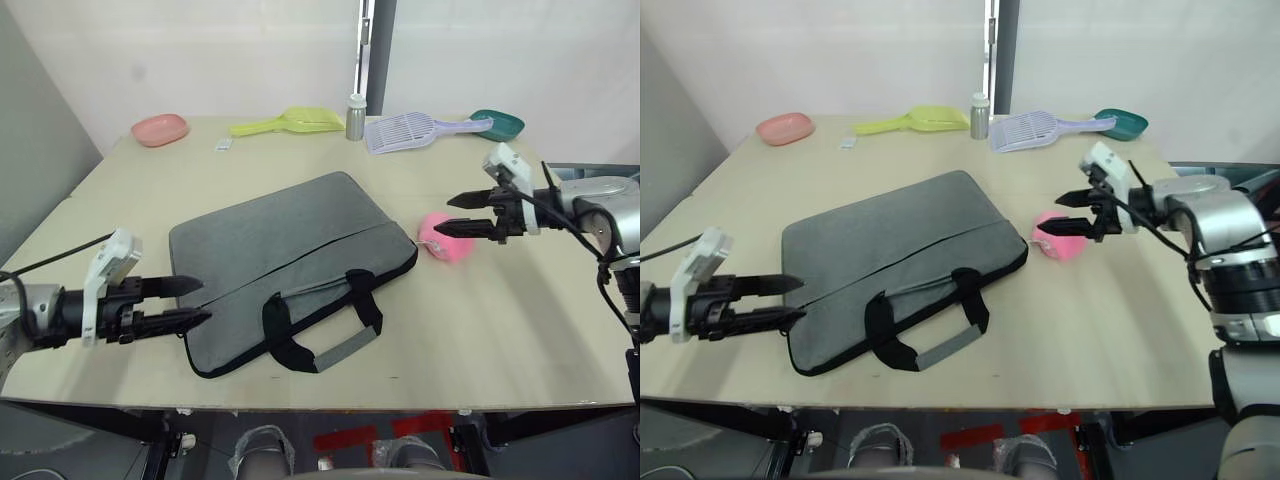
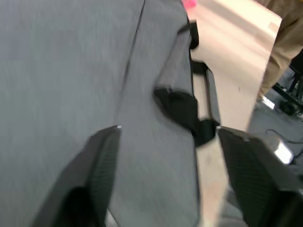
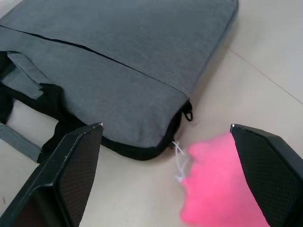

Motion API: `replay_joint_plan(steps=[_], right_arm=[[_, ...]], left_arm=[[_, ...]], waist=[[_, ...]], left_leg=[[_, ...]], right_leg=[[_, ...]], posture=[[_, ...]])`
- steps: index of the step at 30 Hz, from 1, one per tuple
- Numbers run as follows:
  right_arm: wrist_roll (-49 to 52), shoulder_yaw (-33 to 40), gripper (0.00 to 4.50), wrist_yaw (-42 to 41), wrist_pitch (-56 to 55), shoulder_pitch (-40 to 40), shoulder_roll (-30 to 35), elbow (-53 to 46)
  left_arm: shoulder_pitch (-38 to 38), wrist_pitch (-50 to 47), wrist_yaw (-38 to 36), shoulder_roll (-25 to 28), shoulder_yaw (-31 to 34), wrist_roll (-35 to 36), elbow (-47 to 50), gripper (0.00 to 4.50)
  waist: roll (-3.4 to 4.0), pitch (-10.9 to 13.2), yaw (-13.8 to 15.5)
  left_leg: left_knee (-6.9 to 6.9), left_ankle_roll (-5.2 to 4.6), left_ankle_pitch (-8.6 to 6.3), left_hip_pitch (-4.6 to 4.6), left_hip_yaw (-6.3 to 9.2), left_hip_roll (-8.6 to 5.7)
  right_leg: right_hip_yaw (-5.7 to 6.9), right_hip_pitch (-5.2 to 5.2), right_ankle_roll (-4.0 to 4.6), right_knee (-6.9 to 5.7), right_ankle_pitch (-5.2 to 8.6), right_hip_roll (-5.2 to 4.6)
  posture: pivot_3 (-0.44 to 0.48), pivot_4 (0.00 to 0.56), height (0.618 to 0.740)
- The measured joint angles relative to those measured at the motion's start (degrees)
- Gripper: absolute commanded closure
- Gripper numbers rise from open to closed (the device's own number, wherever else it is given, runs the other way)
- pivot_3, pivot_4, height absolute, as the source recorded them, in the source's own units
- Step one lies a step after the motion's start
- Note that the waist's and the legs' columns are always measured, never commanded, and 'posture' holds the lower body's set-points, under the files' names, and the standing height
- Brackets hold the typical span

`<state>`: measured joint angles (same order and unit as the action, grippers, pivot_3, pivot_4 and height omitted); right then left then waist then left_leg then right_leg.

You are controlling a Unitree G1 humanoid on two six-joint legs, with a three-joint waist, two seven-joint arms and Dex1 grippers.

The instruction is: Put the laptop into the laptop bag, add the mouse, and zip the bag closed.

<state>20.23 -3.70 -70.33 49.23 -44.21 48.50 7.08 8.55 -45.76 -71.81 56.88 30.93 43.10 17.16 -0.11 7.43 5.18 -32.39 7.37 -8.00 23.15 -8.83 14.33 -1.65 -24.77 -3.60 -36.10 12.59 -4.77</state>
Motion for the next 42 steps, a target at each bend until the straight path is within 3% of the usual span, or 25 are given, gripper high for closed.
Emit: replay_joint_plan(steps=[6, 11, 14, 23, 27, 30, 36, 37, 41, 42], right_arm=[[-4.31, -8.21, 0.0, -0.22, -5.64, -4.0, -5.9, 7.37], [-8.41, -12.54, 0.0, -1.43, -11.53, -6.37, -9.67, 16.4], [-10.46, -13.55, 0.0, -2.32, -14.66, -7.91, -11.3, 21.53], [-15.65, -14.32, 0.0, -2.74, -20.52, -11.04, -12.73, 32.04], [-16.37, -14.03, 1.15, -2.72, -20.9, -12.64, -12.56, 35.25], [-16.49, -14.0, 2.15, -3.1, -20.85, -12.6, -12.51, 35.17], [-16.21, -12.79, 4.3, -3.49, -18.84, -10.68, -12.5, 32.44], [-16.19, -12.55, 4.5, -3.51, -18.52, -10.23, -12.35, 31.62], [-15.83, -11.86, 4.5, -4.42, -16.29, -7.22, -10.92, 25.65], [-15.65, -11.84, 4.5, -4.73, -15.49, -6.16, -10.4, 23.59]], left_arm=[[6.99, -6.14, 7.45, -4.0, 7.0, 1.74, -0.75, 0.01], [8.55, -13.61, 14.56, -8.32, 8.06, 6.75, 2.69, 0.01], [9.24, -14.77, 18.29, -11.88, 5.35, 7.39, 4.6, 0.01], [4.19, -12.91, 26.01, -15.31, -4.04, 3.89, 3.57, 0.01], [1.85, -12.02, 28.1, -16.41, -6.8, 3.03, 3.52, 0.0], [0.72, -10.24, 28.51, -16.49, -8.62, 1.51, 2.7, 0.82], [-1.42, -9.49, 27.7, -16.49, -9.66, 1.5, 0.32, 2.99], [-1.98, -9.52, 27.76, -16.48, -9.67, 1.5, 0.1, 3.24], [-4.28, -9.63, 27.95, -15.56, -10.1, 1.21, -0.94, 4.49], [-5.0, -9.66, 27.74, -14.87, -10.47, 1.11, -1.52, 4.49]], waist=[[-0.03, 0.03, -0.16], [-0.07, 0.04, 0.07], [-0.11, 0.06, -0.1], [-0.13, 0.07, 0.25], [-0.11, 0.07, 0.59], [-0.1, 0.06, 0.6], [-0.1, 0.06, 0.61], [-0.11, 0.06, 0.63], [-0.11, 0.07, 0.58], [-0.11, 0.07, 0.57]], left_leg=[[-0.19, 0.0, 0.0, 0.06, 0.03, 0.0], [-0.25, -0.01, 0.01, 0.1, 0.11, -0.01], [-0.31, -0.03, 0.01, 0.12, 0.15, 0.0], [-0.89, -0.18, 0.01, 0.1, 0.28, -0.06], [-1.23, -0.23, 0.03, 0.06, 0.34, -0.11], [-1.46, -0.29, 0.04, 0.0, 0.34, -0.14], [-1.56, -0.41, 0.08, 0.03, 0.37, -0.2], [-1.56, -0.41, 0.08, 0.04, 0.39, -0.2], [-1.53, -0.42, 0.08, 0.06, 0.4, -0.19], [-1.51, -0.42, 0.08, 0.06, 0.39, -0.19]], right_leg=[[0.0, 0.0, 0.04, -0.06, -0.04, -0.01], [0.05, 0.01, 0.07, -0.08, -0.06, -0.01], [0.07, 0.01, 0.08, -0.13, -0.06, -0.01], [0.07, 0.12, 0.09, -0.61, -0.07, -0.13], [0.09, 0.27, 0.11, -0.9, -0.08, -0.26], [0.11, 0.43, 0.17, -0.97, -0.12, -0.35], [0.13, 0.52, 0.24, -0.96, -0.16, -0.42], [0.16, 0.52, 0.24, -0.95, -0.16, -0.41], [0.18, 0.5, 0.24, -0.93, -0.16, -0.4], [0.17, 0.5, 0.24, -0.92, -0.16, -0.4]], posture=[[0.0, 0.15, 0.74], [0.0, 0.15, 0.74], [0.0, 0.15, 0.74], [0.0, 0.15, 0.74], [0.0, 0.15, 0.74], [0.0, 0.15, 0.74], [0.0, 0.15, 0.74], [0.0, 0.15, 0.74], [0.0, 0.15, 0.74], [0.0, 0.15, 0.74]])
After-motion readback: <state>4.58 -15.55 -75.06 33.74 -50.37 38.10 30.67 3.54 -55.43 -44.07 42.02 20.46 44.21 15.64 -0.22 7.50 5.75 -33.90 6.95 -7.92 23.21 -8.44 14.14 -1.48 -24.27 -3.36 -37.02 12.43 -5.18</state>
